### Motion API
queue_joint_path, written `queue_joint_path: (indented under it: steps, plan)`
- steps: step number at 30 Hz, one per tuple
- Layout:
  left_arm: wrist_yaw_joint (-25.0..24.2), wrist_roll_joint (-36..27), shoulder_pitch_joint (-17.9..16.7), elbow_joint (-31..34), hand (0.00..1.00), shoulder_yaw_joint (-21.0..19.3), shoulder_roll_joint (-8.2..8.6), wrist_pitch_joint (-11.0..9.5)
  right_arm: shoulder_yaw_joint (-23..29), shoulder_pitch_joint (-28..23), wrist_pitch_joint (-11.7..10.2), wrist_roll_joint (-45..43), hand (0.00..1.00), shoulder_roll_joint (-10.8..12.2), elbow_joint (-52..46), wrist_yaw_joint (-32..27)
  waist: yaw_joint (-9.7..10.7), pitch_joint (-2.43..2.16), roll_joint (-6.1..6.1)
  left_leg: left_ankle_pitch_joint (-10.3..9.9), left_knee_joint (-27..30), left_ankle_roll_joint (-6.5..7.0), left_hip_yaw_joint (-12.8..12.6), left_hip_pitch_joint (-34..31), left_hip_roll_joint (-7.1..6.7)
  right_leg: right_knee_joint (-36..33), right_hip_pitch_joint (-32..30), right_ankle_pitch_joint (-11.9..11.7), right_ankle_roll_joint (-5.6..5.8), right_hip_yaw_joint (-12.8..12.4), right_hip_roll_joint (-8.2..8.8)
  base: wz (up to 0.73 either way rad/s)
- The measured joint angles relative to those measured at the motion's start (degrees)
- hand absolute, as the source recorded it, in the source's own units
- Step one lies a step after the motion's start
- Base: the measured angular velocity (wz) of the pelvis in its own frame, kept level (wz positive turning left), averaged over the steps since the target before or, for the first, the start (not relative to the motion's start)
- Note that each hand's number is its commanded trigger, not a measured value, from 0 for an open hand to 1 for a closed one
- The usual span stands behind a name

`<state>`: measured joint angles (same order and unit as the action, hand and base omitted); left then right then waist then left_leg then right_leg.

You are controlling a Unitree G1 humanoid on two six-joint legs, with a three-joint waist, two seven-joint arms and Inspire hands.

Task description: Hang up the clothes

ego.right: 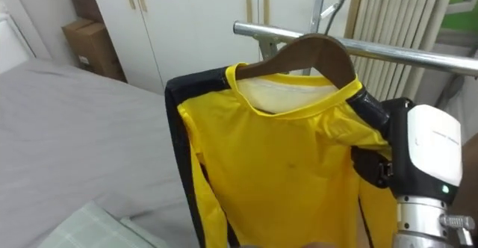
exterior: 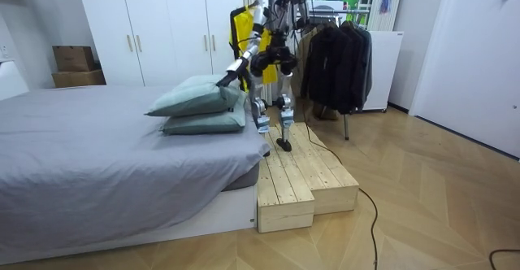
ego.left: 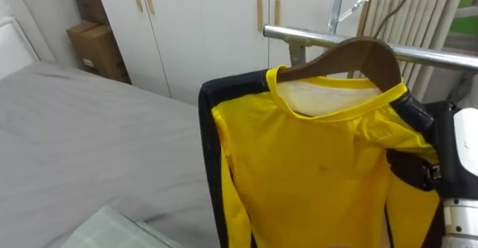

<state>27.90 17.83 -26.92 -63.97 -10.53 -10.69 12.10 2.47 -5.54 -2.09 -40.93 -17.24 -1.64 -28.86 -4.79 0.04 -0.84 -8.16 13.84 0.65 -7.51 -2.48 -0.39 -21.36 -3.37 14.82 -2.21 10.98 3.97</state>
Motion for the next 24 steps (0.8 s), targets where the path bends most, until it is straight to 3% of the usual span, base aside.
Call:
queue_joint_path:
  steps: [6,10,12,18,24]
  plan:
    - [-8.8,11.4,-1.4,-0.3,0.0,0.2,-1.6,3.9,0.0,-1.4,3.2,-1.1,1.0,0.1,-2.4,0.0,-0.2,0.08,-0.17,-0.1,-2.6,0.32,0.6,1.5,-0.92,4.1,2.5,-0.5,0.85,0.6,-0.34,0.07]
    - [-17.1,16.9,-1.6,-1.2,0.0,5.3,-4.38,6.5,-0.1,-1.2,4.5,-1.2,1.0,0.1,-4.5,-0.8,-0.6,0.22,-0.23,-0.1,-3.3,0.36,0.6,2.0,-1.11,5.1,2.9,-0.4,1.01,0.6,-0.35,-0.02]
    - [-20.8,18.7,-1.6,-1.2,0.0,6.4,-4.71,7.6,-0.1,-1.1,5.0,-1.6,1.0,0.1,-4.6,-1.4,-0.5,0.2,-0.05,-0.1,-3.4,0.36,0.6,1.9,-1.13,5.7,2.9,-0.4,1.03,0.4,-0.44,-0.05]
    - [-30.3,21.4,-1.5,-0.4,0.0,9.9,-6.2,9.3,-0.1,-1.0,6.6,-2.0,1.0,0.3,-4.6,-4.0,-0.4,0.25,-0.02,-0.1,-3.4,0.36,0.6,1.9,-1.13,6.2,2.9,-0.4,1.04,0.2,-0.58,-0.02]
    - [-38.3,24.8,-0.9,1.5,0.0,14.3,-5.98,9.5,-0.1,-1.0,7.2,-1.9,1.0,0.3,-4.6,-5.4,-0.2,0.03,-0.66,-0.1,-3.4,0.35,0.1,1.7,-0.91,6.6,2.9,-0.5,1.03,0.1,-0.89,0.0]
